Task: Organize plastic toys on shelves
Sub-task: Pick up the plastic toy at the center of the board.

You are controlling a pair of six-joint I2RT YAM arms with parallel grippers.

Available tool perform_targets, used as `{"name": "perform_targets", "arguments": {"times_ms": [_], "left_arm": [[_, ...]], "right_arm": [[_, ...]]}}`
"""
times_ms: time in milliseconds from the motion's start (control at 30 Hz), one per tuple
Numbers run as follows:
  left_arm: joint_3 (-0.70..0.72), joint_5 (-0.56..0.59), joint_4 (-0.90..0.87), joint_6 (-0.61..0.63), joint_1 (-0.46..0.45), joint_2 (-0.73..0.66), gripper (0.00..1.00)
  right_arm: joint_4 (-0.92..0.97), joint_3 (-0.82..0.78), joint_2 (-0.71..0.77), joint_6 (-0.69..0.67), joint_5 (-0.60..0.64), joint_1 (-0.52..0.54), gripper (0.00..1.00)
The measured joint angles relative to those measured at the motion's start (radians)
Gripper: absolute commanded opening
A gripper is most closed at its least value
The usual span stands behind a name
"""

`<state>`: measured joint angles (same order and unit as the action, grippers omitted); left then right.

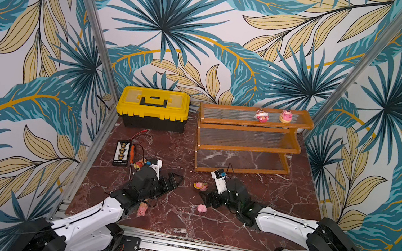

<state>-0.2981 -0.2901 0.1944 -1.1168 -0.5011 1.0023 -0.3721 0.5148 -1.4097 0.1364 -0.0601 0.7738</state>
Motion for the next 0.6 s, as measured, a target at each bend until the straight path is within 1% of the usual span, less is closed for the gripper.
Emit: {"name": "perform_targets", "arguments": {"times_ms": [100, 233, 300, 433, 600], "left_arm": [[0.0, -0.024, 0.025, -0.02, -0.007, 0.06, 0.89], [0.0, -0.022, 0.025, -0.032, -0.009, 0.037, 0.89], [0.0, -0.011, 0.017, -0.033, -0.008, -0.004, 0.9], [0.0, 0.023, -0.013, -0.033, -0.003, -0.103, 0.9], [0.0, 0.074, -0.077, -0.032, 0.009, -0.23, 0.9]], "right_arm": [[0.025, 0.041, -0.051, -0.142, -0.017, 0.0, 0.91], [0.042, 0.097, -0.119, -0.277, -0.016, 0.0, 0.86], [0.049, 0.112, -0.145, -0.33, -0.013, 0.0, 0.78], [0.072, 0.144, -0.2, -0.396, 0.008, 0.0, 0.69], [0.095, 0.192, -0.263, -0.442, 0.02, -0.002, 0.61]]}}
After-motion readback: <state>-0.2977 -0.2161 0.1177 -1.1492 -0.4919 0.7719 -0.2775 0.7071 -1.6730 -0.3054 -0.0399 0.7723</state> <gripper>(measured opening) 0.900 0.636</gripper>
